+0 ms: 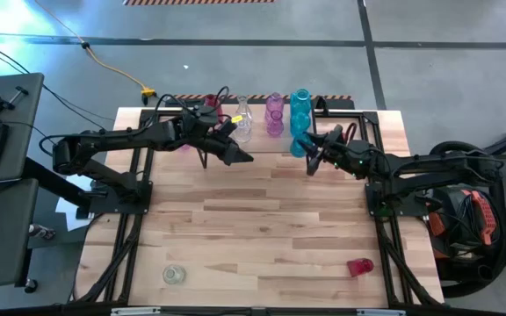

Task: Sort vases onto shelf
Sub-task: Put the blue vase on the shelf aligned with the other blue vases

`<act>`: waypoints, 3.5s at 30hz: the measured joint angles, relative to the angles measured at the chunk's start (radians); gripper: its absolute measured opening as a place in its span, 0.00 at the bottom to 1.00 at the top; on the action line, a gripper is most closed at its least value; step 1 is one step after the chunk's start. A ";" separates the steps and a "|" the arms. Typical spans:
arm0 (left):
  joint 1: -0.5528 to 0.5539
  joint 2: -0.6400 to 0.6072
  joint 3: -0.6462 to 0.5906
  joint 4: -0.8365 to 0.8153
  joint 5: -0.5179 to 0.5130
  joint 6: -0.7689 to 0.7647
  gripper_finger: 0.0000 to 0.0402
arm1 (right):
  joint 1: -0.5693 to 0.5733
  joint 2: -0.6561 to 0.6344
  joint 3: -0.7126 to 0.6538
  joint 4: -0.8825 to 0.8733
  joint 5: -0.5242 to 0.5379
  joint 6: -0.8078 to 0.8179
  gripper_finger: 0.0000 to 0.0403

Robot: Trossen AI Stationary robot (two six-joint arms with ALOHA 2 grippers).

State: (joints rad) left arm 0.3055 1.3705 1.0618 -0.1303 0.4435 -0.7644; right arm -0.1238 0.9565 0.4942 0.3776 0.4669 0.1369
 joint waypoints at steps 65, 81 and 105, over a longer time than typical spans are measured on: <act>0.002 0.000 0.000 0.000 -0.006 0.036 0.21 | -0.060 0.078 0.004 0.054 0.064 0.069 0.28; 0.002 0.000 0.000 0.000 -0.006 0.036 0.21 | -0.060 0.078 0.003 0.054 0.050 0.091 0.28; 0.002 0.000 0.000 0.000 -0.006 0.036 0.21 | -0.062 0.079 0.002 0.053 0.049 0.072 0.34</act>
State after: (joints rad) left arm 0.3073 1.3708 1.0618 -0.1307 0.4370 -0.7288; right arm -0.1858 1.0351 0.4965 0.4305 0.5163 0.2092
